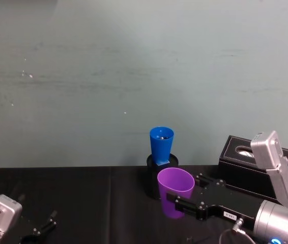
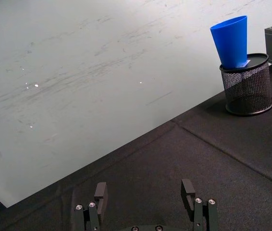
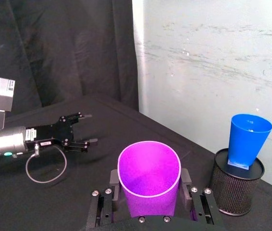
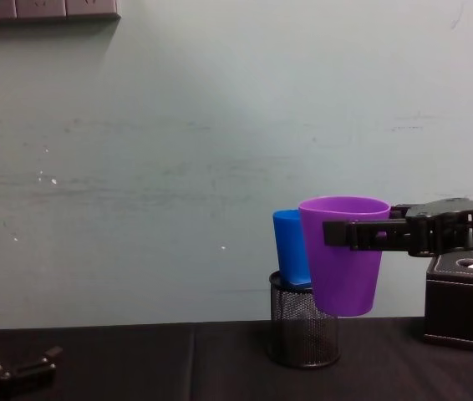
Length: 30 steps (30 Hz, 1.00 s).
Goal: Pick up one cup with a gripper and tap it against the other cup.
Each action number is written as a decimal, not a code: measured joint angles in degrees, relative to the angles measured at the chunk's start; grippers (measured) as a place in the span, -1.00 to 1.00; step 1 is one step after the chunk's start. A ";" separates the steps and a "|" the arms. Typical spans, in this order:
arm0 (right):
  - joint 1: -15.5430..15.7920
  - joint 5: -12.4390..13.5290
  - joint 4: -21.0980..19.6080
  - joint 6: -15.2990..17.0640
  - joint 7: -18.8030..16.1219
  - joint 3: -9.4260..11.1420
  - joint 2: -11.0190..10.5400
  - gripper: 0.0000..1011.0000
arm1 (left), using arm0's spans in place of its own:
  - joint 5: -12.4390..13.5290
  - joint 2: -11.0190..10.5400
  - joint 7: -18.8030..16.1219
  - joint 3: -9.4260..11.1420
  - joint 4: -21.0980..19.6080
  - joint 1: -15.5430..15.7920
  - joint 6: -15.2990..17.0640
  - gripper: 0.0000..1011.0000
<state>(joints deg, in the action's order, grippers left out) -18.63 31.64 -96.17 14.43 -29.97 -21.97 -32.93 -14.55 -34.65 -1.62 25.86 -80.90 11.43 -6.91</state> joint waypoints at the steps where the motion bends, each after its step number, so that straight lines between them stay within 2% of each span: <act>1: 0.00 0.00 0.00 0.00 0.00 0.00 0.00 0.43 | 0.00 0.00 0.00 0.00 0.00 0.00 0.00 0.99; 14: 0.00 0.01 0.00 0.00 0.01 -0.04 -0.03 0.43 | 0.00 0.00 0.00 0.00 0.00 0.00 0.00 0.99; 22: -1.83 -0.56 1.37 0.39 0.88 -2.06 -0.38 0.43 | 0.00 0.00 0.00 0.00 0.00 0.00 0.00 0.99; 30: -5.26 -1.07 5.90 0.12 2.02 -4.07 1.60 0.43 | 0.00 0.00 0.00 0.00 0.00 0.00 0.00 0.99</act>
<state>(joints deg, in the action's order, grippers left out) -23.89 30.57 -90.27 14.55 -27.95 -26.05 -31.33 -14.55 -34.64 -1.62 25.86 -80.90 11.43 -6.91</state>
